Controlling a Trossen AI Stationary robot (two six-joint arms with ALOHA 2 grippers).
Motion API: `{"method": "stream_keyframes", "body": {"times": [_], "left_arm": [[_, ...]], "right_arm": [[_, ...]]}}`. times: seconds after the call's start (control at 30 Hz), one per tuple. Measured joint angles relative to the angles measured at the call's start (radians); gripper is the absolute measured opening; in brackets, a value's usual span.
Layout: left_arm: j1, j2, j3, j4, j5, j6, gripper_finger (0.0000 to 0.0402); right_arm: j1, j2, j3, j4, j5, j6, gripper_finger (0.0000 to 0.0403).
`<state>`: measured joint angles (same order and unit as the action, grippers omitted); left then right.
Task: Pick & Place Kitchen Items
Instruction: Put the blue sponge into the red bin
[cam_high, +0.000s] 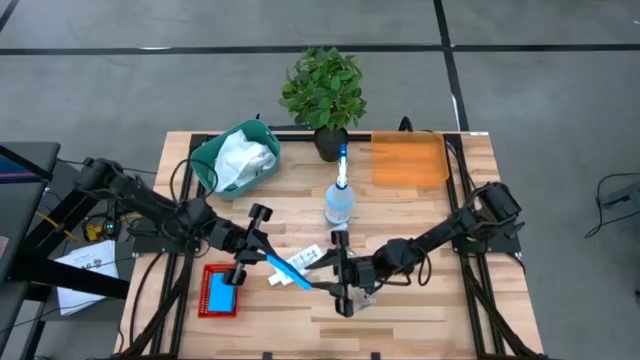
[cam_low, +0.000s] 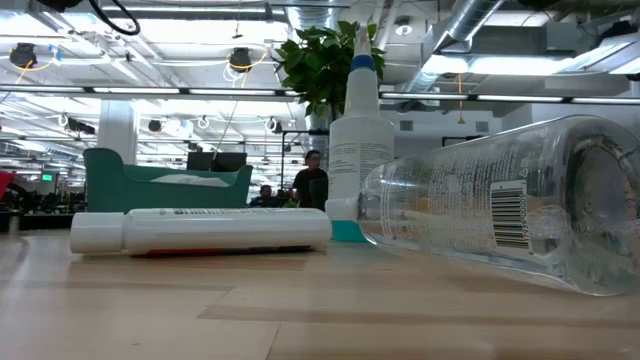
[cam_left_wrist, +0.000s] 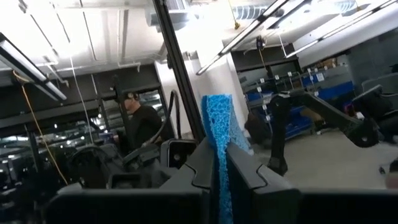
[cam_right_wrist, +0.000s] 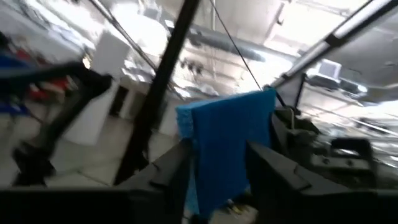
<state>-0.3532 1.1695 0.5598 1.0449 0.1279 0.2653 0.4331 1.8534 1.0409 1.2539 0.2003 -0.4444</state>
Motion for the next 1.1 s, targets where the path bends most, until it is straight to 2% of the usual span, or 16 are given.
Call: {"method": "stream_keyframes", "body": {"times": [0.17,0.3,0.47,0.67,1.1], "left_arm": [[-0.001,-0.086,0.000,-0.180,0.000,0.000,0.0007],[0.000,-0.139,0.000,-0.308,-0.001,0.000,0.0008],[0.001,-0.168,0.000,-0.425,-0.025,-0.023,0.0008],[0.006,-0.161,0.000,-0.460,-0.169,-0.087,0.0008],[0.100,-0.216,0.000,-0.698,-0.190,-0.163,0.0008]], "right_arm": [[0.030,-0.057,0.000,-0.130,0.099,-0.063,0.0214],[0.055,-0.135,0.000,-0.259,0.192,-0.055,0.0242],[0.072,-0.220,0.000,-0.429,0.220,0.007,0.0242],[0.071,-0.303,0.000,-0.639,0.220,0.126,0.0235],[0.078,-0.361,0.000,-0.893,0.220,0.319,0.0232]]}}
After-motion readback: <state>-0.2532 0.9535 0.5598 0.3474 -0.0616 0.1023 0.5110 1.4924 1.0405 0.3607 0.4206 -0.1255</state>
